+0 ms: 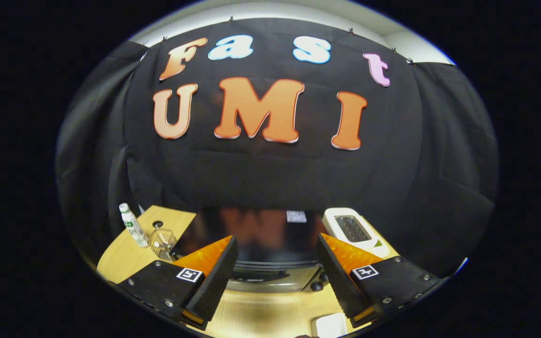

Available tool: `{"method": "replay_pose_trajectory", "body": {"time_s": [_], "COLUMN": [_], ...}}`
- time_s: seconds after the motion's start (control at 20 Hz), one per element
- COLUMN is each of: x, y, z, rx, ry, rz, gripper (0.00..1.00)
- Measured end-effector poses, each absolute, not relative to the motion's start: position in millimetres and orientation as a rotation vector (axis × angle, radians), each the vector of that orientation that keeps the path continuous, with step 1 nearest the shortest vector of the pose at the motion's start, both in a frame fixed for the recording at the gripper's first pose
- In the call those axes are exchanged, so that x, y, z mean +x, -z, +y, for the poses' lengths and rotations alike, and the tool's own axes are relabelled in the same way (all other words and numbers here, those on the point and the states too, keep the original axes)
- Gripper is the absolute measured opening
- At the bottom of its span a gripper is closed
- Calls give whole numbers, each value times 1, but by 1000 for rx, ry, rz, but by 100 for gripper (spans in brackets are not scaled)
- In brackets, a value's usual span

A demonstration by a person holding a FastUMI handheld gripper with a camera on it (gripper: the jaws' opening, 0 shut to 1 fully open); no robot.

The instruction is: Open the toaster oven, put the food inside, and close the toaster oven door.

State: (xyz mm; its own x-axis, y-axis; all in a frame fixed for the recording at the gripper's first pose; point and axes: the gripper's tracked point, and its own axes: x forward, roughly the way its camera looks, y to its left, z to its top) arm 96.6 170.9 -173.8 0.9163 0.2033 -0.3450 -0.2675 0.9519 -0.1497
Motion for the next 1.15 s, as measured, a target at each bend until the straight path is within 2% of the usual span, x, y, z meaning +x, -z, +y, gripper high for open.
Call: {"method": "replay_pose_trajectory", "body": {"time_s": [0.2,0.5,0.7,1.15], "x": [100,49,22,-10], "y": [74,-29,-75,-77], "z": [152,127,79,35], "rx": [-186,-93,-110,-105], "ry": [-230,-265,-178,-117], "rz": [219,135,32,29], "gripper": [99,99,99,99]}}
